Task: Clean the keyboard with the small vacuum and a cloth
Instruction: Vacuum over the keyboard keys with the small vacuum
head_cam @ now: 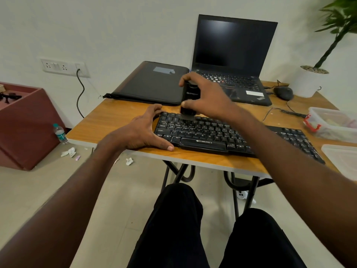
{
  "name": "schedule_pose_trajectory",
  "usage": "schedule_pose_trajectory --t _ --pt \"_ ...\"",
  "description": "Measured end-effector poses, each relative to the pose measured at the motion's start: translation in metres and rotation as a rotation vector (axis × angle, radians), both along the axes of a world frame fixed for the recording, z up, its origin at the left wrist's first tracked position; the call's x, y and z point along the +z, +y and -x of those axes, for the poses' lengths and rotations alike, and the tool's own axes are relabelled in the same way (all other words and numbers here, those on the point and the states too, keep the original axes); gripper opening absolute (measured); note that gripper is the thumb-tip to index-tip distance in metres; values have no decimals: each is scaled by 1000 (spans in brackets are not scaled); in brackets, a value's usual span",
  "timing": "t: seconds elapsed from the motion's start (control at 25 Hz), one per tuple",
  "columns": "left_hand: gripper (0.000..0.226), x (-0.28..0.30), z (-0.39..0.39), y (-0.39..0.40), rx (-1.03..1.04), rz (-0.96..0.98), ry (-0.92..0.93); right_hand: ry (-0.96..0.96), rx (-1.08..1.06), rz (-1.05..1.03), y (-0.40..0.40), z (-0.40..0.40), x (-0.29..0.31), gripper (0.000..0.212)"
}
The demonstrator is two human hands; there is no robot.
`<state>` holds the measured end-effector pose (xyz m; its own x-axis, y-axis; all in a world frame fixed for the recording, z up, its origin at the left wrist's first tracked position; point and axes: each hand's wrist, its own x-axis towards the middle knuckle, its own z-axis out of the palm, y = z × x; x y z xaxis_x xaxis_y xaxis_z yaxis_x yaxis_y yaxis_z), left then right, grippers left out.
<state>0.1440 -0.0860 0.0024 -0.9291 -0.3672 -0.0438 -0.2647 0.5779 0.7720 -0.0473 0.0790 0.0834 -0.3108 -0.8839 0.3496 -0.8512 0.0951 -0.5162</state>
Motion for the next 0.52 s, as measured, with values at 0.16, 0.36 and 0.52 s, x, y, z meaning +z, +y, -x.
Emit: schedule_pose_trajectory --t 0.16,0.36,0.52 --pt "154 1 0 1 4 2 0 -107 64 9 19 -2 -12 48" --pt "151 14 -1 7 -30 -29 -74 185 -76 -154 36 15 10 49" --pt "117 16 20 44 190 76 138 -141 -38 108 12 -7 -6 46"
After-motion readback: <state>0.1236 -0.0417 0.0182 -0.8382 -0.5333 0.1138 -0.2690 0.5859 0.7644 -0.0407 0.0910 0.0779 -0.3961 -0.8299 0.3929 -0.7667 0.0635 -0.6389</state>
